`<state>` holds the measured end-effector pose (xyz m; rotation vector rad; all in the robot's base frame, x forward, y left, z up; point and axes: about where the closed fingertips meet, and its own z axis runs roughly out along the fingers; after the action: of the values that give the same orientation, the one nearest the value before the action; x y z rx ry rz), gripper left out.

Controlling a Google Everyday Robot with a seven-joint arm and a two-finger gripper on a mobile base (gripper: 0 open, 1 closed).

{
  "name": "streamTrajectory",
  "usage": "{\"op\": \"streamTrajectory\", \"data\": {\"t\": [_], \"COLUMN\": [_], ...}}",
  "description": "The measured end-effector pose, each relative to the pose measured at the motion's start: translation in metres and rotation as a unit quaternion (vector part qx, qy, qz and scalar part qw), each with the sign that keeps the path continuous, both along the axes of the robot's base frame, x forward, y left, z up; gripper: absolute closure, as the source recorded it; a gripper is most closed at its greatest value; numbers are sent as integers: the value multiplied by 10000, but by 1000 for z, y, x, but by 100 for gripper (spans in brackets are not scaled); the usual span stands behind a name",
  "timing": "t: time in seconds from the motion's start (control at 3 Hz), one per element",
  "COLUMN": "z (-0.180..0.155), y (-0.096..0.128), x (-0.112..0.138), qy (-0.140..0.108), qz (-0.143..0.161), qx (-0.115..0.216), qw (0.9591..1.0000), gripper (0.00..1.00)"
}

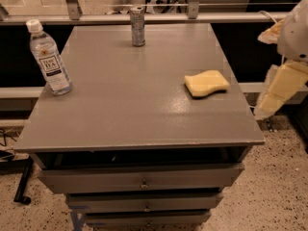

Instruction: Move sponge near redbull can

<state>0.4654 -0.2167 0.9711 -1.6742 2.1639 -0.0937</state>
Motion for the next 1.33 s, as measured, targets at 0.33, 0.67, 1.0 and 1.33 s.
{"op": "streamTrajectory", "data": {"t": [0.33, 0.67, 1.0, 1.33], "z": [-12, -34, -65, -95], "y": [-6, -14, -14, -3], "x": [43, 81, 105, 121], "qy": [-249, -297, -201, -81], "qz": [-142, -433, -684, -747], "qx": [341, 690, 1061, 1352], "qw": [9990, 9962, 9918, 9880], "gripper": [0, 0, 0, 0]}}
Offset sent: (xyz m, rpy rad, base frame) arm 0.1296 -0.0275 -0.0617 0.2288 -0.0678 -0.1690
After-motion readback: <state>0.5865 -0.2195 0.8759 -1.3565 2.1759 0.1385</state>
